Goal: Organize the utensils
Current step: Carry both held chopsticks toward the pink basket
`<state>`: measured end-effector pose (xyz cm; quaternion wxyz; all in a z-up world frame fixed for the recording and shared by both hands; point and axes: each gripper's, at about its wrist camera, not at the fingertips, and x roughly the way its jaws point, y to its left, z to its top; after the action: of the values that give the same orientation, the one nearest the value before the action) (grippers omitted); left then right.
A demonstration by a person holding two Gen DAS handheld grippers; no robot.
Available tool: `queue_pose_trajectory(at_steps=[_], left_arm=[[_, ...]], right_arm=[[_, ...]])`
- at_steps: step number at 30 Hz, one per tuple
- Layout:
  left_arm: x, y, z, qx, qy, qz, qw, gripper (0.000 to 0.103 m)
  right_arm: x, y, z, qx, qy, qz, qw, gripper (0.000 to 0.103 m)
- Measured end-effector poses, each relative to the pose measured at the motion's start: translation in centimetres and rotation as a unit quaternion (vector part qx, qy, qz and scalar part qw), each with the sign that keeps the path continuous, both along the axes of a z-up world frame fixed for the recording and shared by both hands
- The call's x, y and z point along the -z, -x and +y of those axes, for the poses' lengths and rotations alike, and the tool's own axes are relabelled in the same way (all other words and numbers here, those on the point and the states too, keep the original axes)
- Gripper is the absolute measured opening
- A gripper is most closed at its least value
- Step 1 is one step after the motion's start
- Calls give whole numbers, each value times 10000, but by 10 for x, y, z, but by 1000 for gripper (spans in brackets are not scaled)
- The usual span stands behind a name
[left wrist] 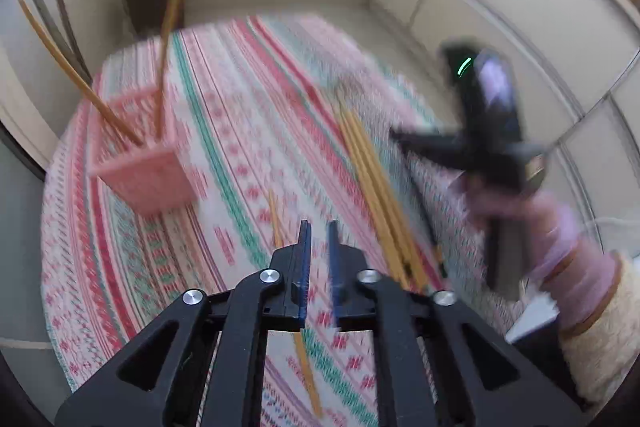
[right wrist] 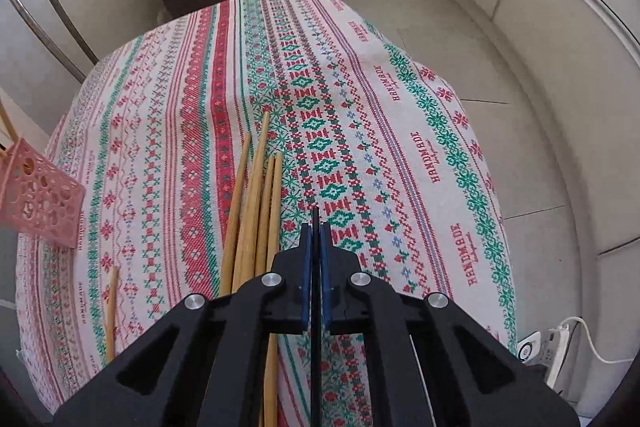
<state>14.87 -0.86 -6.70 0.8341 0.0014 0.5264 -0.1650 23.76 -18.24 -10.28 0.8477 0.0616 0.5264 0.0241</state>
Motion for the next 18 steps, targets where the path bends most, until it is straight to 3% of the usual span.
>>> queue_pose_trajectory(at_steps=[1, 3, 5, 8, 13, 14, 15, 18], left_arm=[[11, -4, 2, -176, -136, 89, 9997, 28], [38, -16, -1, -327, -337, 461, 9978, 28], [55, -28, -10, -431, -722, 531, 9950, 28], [68, -46, -25, -463, -881, 635, 9930, 37], [98, -71, -29, -847, -1177, 1027, 9841, 41], [98, -73, -29, -877, -1180, 905, 9850, 41], [99, -74, -30, -870, -1213, 873, 9849, 41], [98, -72, -30, -812, -1081, 852, 9872, 24]], right_arm=[[-11, 9, -4, -38, -78, -77, 9999, 4], [-31, 23, -7, -101, -171, -208, 9996, 4], [-51, 37, -13, -150, -287, -326, 9989, 4], [-73, 57, -20, -196, -418, -553, 9974, 4], [-88, 67, -32, -91, -640, -649, 9958, 4], [-91, 68, -35, -80, -674, -681, 9954, 4], [-92, 68, -36, -69, -696, -709, 9950, 4], [-99, 69, -42, -34, -829, -754, 9937, 4]])
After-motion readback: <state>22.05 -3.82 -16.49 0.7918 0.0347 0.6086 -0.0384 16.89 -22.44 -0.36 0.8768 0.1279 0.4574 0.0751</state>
